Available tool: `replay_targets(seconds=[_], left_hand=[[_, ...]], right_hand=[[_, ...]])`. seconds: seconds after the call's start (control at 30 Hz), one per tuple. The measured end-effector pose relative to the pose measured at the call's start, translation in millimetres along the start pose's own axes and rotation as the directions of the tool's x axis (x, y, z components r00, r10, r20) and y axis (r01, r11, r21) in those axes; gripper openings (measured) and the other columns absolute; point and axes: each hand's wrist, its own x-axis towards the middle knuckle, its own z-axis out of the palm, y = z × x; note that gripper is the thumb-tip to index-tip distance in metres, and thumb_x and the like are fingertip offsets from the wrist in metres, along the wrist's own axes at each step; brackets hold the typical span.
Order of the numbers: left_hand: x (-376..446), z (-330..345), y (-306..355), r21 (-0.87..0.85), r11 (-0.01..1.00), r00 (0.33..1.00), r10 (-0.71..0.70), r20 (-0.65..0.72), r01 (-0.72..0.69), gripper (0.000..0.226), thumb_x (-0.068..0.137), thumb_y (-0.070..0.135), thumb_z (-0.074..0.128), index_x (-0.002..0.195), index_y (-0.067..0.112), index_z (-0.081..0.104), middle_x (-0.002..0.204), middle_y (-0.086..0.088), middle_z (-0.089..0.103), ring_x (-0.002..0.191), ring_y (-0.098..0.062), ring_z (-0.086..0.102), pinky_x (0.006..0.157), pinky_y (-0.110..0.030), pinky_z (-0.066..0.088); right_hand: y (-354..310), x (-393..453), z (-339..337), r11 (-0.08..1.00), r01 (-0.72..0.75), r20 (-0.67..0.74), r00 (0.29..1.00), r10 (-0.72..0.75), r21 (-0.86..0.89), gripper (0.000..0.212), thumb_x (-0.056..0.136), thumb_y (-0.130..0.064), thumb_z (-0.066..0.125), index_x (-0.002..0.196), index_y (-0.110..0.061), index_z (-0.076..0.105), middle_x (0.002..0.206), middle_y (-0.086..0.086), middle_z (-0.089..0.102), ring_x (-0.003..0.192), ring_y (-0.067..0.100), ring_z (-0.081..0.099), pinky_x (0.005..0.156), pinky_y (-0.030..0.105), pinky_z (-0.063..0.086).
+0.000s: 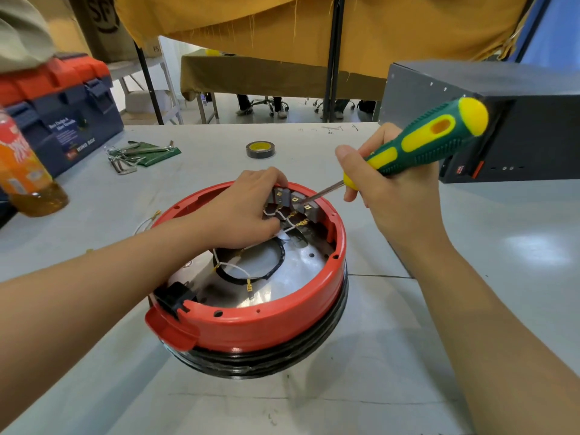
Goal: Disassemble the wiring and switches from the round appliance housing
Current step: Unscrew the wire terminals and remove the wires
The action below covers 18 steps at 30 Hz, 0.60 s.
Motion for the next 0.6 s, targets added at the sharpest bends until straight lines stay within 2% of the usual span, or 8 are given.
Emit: replay_targets(seconds=[0.13, 0.23, 0.33, 0.4, 0.6], left_hand=[[-0.2, -2.2, 4.6, -0.056, 0.997, 0.998, 0.052, 0.039, -0.049, 0.042, 0.079, 0.017, 0.062, 0.116, 0.02, 0.042, 0.107, 0.001, 0.05, 0.101, -0.014, 0.041, 0.078, -0.024, 0.033], [1.9, -6.0, 5.9, -0.041, 0.993, 0.989, 0.116, 0.089, -0.113, 0.027, 0.077, 0.015, 0.063, 0.098, 0.023, 0.049, 0.111, -0.002, 0.051, 0.103, -0.018, 0.043, 0.078, -0.021, 0.03], [2.6, -8.3, 6.1, -0.03, 0.993, 0.986, 0.113, 0.125, -0.11, 0.016, 0.077, 0.016, 0.063, 0.083, 0.026, 0.053, 0.134, -0.003, 0.043, 0.119, -0.018, 0.04, 0.093, -0.021, 0.029], [3.6, -8.2, 6.8, -0.034, 0.993, 0.984, 0.114, 0.134, -0.111, 0.013, 0.078, 0.016, 0.063, 0.08, 0.026, 0.054, 0.139, -0.003, 0.039, 0.123, -0.017, 0.038, 0.098, -0.025, 0.029], [4.8, -10.2, 10.8, -0.072, 0.991, 0.982, 0.121, 0.145, -0.111, 0.008, 0.078, 0.014, 0.064, 0.08, 0.02, 0.059, 0.135, 0.003, 0.041, 0.114, -0.011, 0.041, 0.091, -0.021, 0.029]], right_hand=[[-0.4, 4.9, -1.3, 0.999, 0.005, -0.036, 0.999, -0.006, -0.037, 0.031, 0.083, -0.01, 0.066, 0.057, -0.012, 0.05, 0.052, 0.007, 0.051, 0.049, 0.023, 0.053, 0.054, 0.029, 0.046], [-3.7, 7.5, -0.4, 0.995, 0.047, -0.019, 0.999, -0.049, -0.093, 0.029, 0.079, -0.013, 0.06, 0.061, 0.006, 0.047, 0.055, 0.024, 0.047, 0.052, 0.038, 0.047, 0.051, 0.034, 0.044], [-8.8, 7.1, 3.5, 0.984, 0.096, 0.017, 0.995, -0.095, -0.151, 0.031, 0.078, -0.014, 0.058, 0.061, 0.009, 0.047, 0.053, 0.023, 0.046, 0.05, 0.036, 0.046, 0.05, 0.034, 0.042], [-10.9, 6.7, 4.7, 0.973, 0.13, 0.034, 0.992, -0.125, -0.191, 0.031, 0.079, -0.014, 0.058, 0.059, 0.008, 0.048, 0.051, 0.021, 0.046, 0.05, 0.032, 0.046, 0.052, 0.035, 0.042], [-13.9, 5.5, 6.7, 0.948, 0.181, 0.082, 0.983, -0.165, -0.26, 0.027, 0.081, -0.011, 0.059, 0.06, 0.003, 0.05, 0.054, 0.018, 0.048, 0.054, 0.026, 0.046, 0.054, 0.034, 0.042]])
